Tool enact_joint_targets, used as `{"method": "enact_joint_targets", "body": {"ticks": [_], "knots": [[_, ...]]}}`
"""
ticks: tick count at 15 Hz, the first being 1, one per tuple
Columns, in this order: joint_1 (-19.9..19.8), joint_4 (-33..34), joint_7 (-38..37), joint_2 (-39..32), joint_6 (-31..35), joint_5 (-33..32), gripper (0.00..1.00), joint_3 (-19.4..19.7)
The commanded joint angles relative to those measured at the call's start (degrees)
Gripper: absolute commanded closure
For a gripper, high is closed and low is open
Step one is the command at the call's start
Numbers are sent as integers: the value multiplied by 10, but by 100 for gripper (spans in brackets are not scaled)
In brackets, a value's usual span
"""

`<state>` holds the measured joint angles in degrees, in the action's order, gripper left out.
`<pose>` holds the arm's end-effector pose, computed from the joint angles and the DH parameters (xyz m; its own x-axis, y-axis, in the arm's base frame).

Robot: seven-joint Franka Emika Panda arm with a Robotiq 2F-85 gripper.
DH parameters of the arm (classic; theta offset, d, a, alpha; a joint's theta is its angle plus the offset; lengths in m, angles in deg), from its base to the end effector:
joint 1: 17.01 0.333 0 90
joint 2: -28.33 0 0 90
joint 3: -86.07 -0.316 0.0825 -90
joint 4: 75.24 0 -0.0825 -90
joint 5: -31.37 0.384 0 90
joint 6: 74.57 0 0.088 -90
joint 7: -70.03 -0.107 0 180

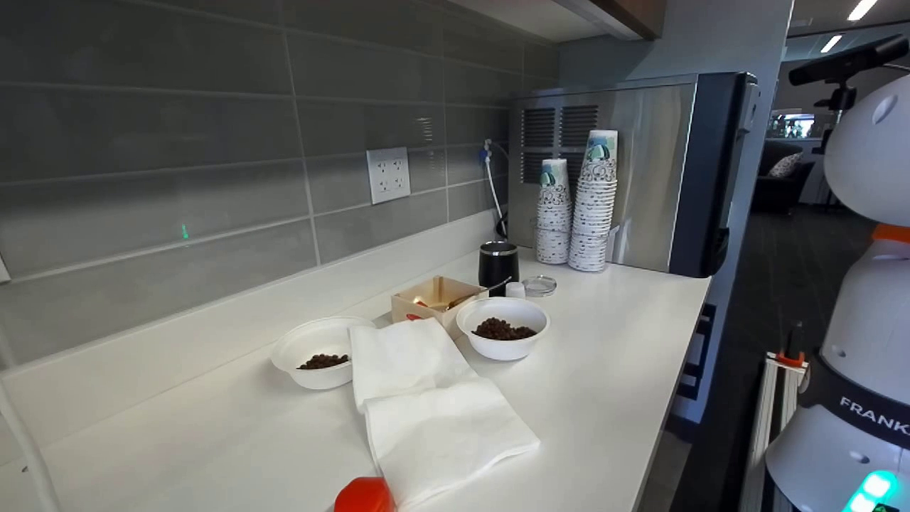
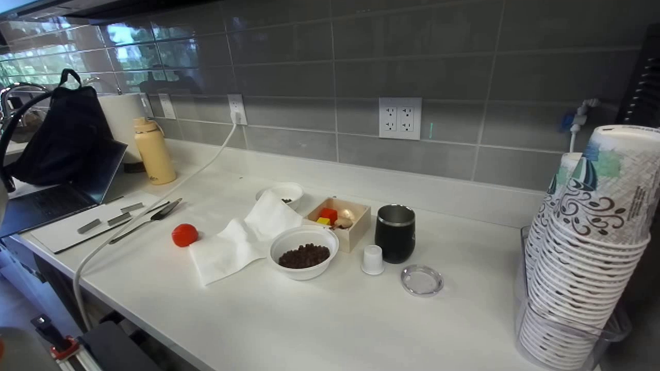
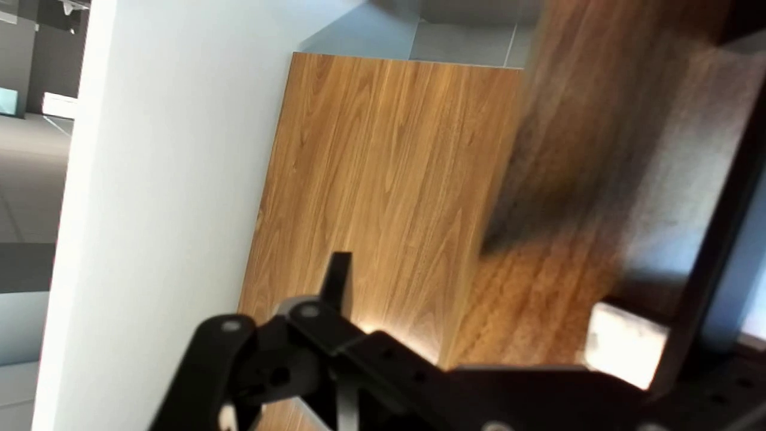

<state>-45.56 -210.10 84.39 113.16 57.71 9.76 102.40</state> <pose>-0.0271 -0.1524 0.8054 0.2986 0.0729 0.9516 -0.6365 -0.7278 0.2555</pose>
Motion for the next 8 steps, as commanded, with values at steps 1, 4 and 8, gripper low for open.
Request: {"method": "enact_joint_targets", "body": {"ticks": [1,4,8], "knots": [[64,25,26,-14,-68,-16,0,12],[99,44,20,-39,-80,-12,0,17],[135,62,9,-90,-74,-3,0,19]]}}
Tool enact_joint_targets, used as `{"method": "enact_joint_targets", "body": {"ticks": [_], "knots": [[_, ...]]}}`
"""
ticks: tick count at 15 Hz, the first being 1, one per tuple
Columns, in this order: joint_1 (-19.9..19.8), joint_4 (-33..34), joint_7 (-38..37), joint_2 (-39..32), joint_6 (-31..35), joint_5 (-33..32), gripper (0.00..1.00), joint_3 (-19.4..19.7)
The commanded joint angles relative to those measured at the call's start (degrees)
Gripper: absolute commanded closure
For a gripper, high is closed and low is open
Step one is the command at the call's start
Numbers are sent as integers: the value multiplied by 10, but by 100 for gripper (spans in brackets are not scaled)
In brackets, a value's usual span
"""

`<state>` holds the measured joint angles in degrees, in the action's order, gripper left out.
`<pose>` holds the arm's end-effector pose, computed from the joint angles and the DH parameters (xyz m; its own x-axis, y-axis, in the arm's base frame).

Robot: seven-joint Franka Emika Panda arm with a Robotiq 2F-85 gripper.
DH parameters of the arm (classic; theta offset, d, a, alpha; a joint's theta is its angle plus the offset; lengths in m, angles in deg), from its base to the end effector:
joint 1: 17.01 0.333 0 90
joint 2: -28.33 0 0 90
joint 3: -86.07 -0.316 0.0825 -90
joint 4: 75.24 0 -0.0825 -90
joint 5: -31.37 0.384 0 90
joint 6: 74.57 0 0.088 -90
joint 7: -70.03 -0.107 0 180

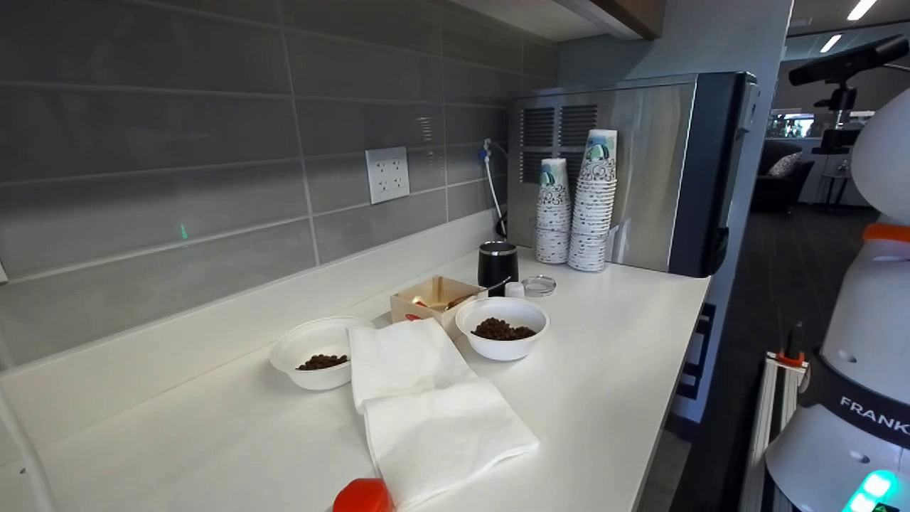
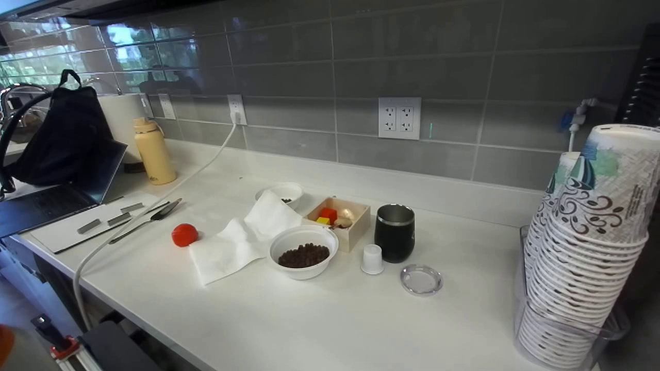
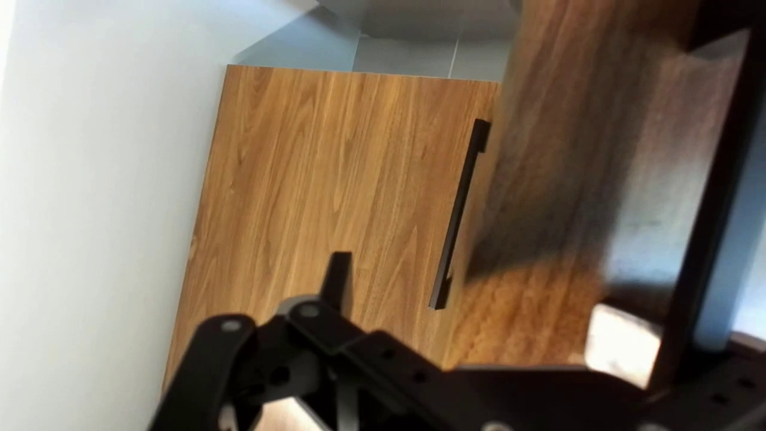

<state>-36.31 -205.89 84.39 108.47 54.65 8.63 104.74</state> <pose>0.0011 -0.1854 0.8133 0.3349 0.0532 0.9407 -0.5308 -0.8142 0.2350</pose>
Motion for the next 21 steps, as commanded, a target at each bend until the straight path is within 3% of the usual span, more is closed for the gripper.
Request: {"method": "enact_joint_targets", "body": {"ticks": [1,6,12,17,21], "knots": [[47,24,6,-58,-39,9,0,-5],[93,37,13,-131,-35,12,0,-19],[104,83,19,-227,-11,17,0,-23],[32,112,-51,-292,38,-13,0,-63],[-13,134,-120,-310,38,-22,0,-120]]}}
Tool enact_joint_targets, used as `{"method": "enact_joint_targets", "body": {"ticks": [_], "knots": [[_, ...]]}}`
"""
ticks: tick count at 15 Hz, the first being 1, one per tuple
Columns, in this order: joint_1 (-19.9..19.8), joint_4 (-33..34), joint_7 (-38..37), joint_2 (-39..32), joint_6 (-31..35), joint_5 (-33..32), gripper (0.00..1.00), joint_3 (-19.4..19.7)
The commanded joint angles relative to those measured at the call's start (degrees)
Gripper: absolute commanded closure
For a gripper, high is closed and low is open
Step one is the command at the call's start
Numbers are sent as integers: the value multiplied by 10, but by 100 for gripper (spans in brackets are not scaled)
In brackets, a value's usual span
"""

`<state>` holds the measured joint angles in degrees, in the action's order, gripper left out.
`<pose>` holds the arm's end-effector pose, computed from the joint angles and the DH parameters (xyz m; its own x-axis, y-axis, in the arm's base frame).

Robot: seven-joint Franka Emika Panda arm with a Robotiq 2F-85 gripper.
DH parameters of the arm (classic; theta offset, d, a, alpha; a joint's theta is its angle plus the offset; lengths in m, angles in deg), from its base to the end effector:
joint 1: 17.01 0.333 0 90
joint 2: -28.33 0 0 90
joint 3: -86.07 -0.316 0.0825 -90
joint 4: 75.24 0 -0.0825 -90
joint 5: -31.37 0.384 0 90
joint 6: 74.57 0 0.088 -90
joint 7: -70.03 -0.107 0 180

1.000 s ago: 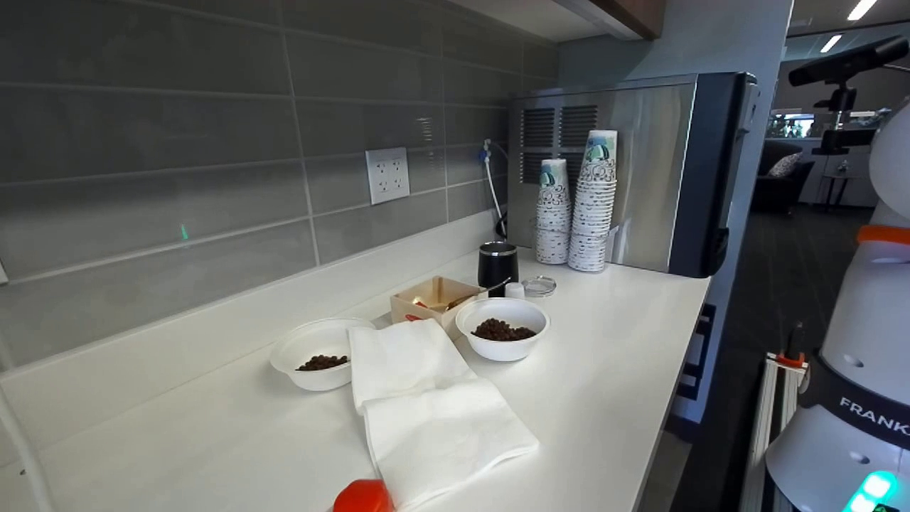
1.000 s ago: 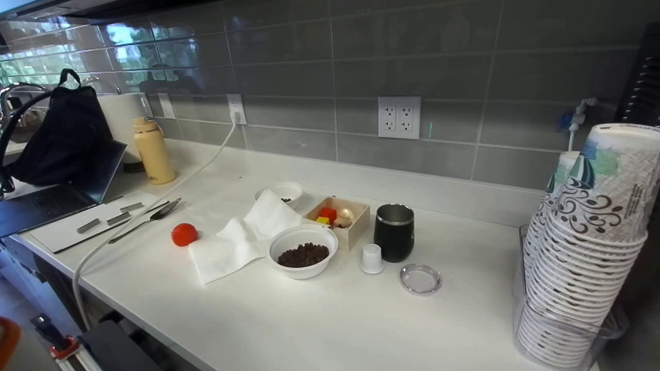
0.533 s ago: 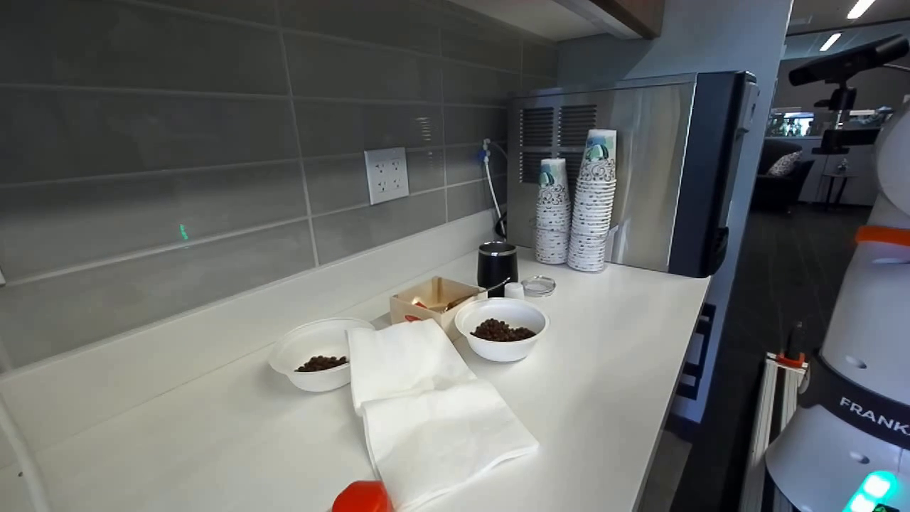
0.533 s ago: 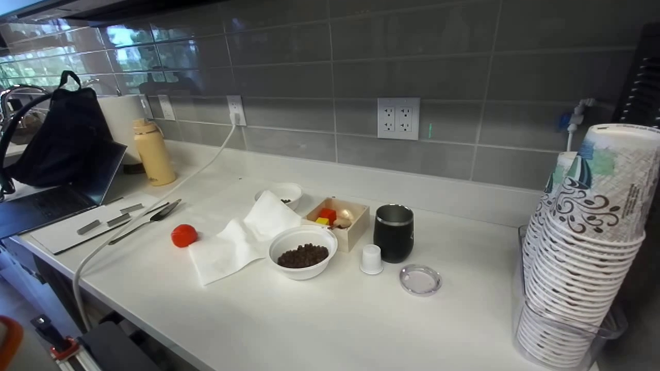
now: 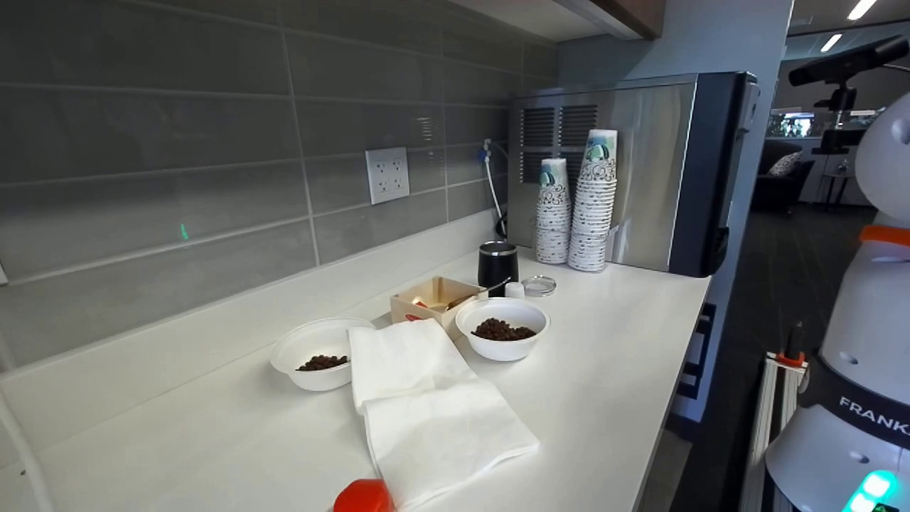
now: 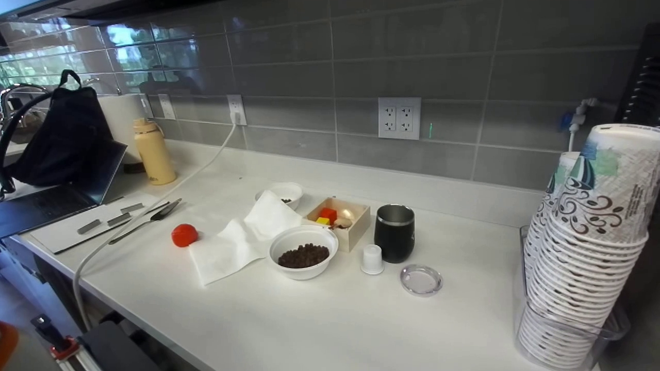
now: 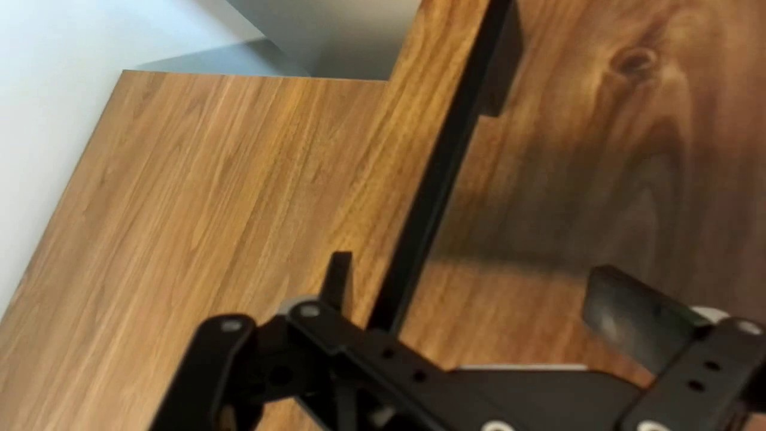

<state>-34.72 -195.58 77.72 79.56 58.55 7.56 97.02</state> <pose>0.2143 -0.1887 0.8337 0.5522 0.0502 0.8322 -0.4583 -0.8156 0.3533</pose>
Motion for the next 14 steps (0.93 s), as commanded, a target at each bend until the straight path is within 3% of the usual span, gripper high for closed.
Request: {"method": "enact_joint_targets", "body": {"ticks": [1,6,14], "knots": [[-31,37,-62,-21,-7,-10,0,-55],[-35,57,-88,-15,-39,-6,0,-94],[29,49,-63,9,-165,14,0,-94]]}}
